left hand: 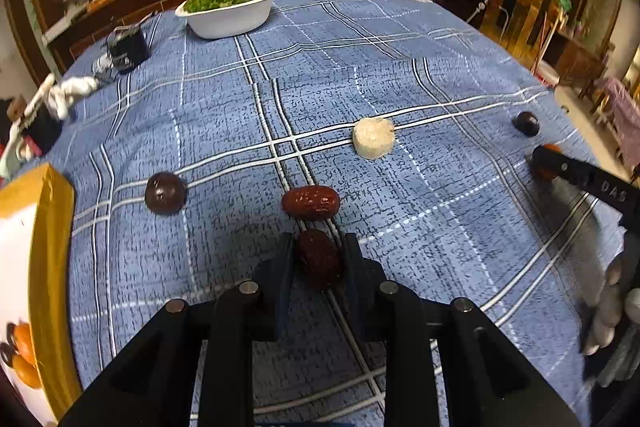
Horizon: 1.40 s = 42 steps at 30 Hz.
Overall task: Organize fruits
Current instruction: 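Close the left tool on a red date while the right tool grasps an orange, then carry the date and orange over the tray and open both tools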
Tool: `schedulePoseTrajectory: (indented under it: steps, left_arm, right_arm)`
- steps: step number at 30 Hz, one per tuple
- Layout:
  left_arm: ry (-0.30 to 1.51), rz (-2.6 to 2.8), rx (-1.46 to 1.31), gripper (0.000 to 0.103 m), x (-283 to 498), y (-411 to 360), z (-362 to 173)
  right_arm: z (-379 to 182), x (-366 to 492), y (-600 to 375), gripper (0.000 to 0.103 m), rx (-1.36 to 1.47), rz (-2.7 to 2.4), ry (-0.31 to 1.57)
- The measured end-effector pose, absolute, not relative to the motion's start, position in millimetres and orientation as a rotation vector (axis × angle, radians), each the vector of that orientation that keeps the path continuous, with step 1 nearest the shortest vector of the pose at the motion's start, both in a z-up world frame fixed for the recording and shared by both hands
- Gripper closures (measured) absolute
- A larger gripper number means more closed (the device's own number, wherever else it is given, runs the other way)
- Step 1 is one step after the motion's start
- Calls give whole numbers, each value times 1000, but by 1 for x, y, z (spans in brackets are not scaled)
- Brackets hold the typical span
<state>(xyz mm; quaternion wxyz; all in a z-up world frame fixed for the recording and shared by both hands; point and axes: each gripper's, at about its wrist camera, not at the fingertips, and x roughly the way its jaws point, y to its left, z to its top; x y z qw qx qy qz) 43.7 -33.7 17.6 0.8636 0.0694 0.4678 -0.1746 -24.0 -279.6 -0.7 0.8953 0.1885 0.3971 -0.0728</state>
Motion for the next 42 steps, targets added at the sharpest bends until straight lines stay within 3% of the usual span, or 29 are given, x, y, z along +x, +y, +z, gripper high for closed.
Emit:
schedulePoseTrajectory:
  steps: [18, 33, 42]
  left_arm:
    - [856, -408, -62, 80, -20, 27, 92]
    - [678, -341, -262, 80, -79, 158, 137]
    - [640, -178, -299, 80, -100, 246, 121]
  right_arm:
    - [22, -61, -262, 66, 449, -56, 749]
    - [80, -110, -135, 66, 336, 148, 696]
    - [99, -109, -13, 65, 238, 406, 716]
